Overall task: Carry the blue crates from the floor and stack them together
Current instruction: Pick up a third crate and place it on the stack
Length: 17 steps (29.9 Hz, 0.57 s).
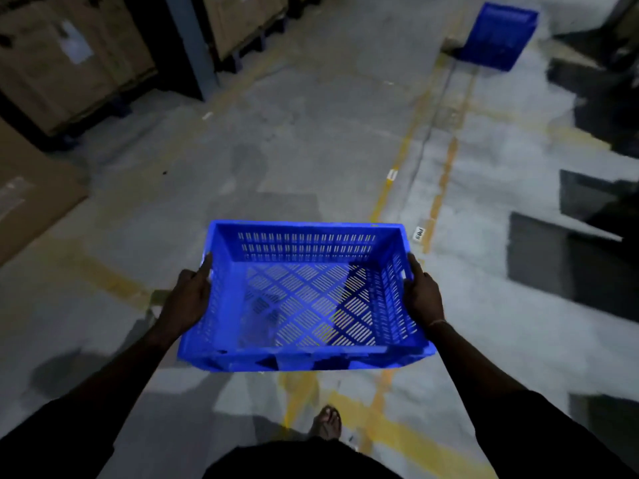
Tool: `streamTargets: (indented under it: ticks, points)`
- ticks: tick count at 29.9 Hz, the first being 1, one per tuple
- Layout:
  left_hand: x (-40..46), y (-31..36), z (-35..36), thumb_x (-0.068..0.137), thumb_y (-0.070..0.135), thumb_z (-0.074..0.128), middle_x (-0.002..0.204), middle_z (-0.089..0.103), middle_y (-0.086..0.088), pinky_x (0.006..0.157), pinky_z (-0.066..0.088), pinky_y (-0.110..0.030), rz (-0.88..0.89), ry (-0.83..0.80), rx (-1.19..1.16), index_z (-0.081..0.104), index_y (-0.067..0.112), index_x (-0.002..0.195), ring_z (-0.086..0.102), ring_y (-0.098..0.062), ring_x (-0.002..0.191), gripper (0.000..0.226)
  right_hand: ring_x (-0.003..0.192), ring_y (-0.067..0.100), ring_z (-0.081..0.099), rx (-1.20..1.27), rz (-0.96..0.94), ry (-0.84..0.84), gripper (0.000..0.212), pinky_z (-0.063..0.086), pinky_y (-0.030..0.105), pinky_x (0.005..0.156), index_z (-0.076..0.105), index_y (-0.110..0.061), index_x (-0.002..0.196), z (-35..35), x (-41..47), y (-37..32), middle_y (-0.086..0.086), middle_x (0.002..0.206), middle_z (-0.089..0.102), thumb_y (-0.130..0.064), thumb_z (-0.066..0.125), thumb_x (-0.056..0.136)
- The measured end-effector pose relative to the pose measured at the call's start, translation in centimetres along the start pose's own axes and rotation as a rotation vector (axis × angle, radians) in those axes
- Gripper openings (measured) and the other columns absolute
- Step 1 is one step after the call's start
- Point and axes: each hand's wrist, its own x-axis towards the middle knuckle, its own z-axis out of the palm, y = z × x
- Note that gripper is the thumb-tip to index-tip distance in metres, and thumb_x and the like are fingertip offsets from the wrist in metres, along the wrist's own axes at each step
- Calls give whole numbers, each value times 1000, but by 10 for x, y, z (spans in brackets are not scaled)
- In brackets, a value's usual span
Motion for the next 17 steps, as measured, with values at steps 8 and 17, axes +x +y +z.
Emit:
streamTargets:
  ticks: [8,17]
  points:
    - [154,95,38,100,18,47,97,48,-27,70,45,-42,167,-56,-30,21,11,158,57,-45,78,64,90,43,63,37,142,142,67,46,42,72,31,-28,156,-80,71,47,25,105,66,-12,52,95]
    - [372,173,104,98,7,52,89,47,-22,71,42,-37,258,-141,-60,26,13,158,57,-41,77,65,91,43,64,59,284,252,65,50,44,75,34,-30,155,-123,220,84,23,105,68,-13,52,95]
